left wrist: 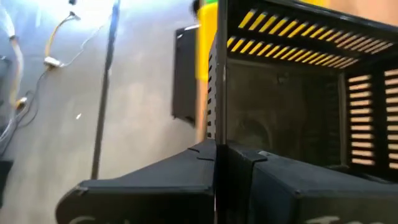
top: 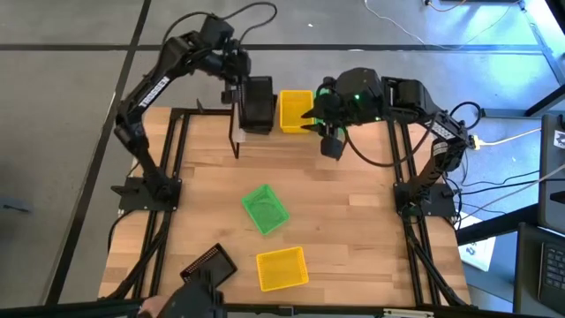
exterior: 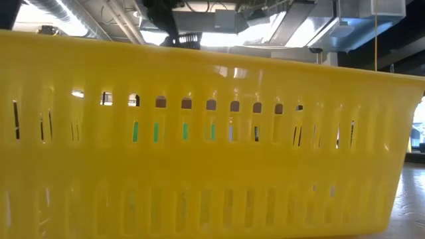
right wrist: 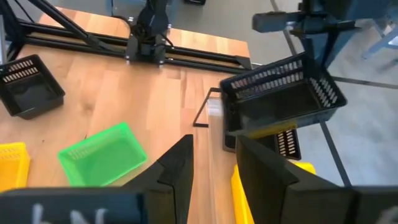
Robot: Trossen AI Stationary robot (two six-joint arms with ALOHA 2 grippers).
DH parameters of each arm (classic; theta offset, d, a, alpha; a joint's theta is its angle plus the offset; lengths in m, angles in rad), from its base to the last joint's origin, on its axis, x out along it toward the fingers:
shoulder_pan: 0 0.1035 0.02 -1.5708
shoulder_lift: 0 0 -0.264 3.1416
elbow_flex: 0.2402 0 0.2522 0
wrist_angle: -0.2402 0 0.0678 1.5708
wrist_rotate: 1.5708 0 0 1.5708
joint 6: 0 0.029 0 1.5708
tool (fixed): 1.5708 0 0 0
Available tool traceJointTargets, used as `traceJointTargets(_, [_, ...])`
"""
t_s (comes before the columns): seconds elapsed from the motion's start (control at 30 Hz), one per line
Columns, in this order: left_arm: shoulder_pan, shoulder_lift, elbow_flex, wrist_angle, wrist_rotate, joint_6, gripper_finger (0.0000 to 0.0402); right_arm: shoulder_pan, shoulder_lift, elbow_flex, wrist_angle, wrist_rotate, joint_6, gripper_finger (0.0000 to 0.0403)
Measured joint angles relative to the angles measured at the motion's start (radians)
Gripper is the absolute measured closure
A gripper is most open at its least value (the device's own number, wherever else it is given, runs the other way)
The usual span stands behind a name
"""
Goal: Stack baskets on shelf by color
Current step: Stack the top black bin on top of the other black bin on the shelf
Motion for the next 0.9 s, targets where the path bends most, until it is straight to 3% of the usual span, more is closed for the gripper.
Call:
traceJointTargets(0.33, [0.031, 0.079, 0.009, -0.024, 0.007, 0.096, 0.0402, -0.003, 0.0, 0.0, -0.007, -0.002, -0.002, 0.028])
traceJointTargets(0.9, [-0.011, 0.094, 0.009, 0.005, -0.022, 0.159, 0.0391, -0.003, 0.0, 0.0, -0.016, -0.001, -0.005, 0.028])
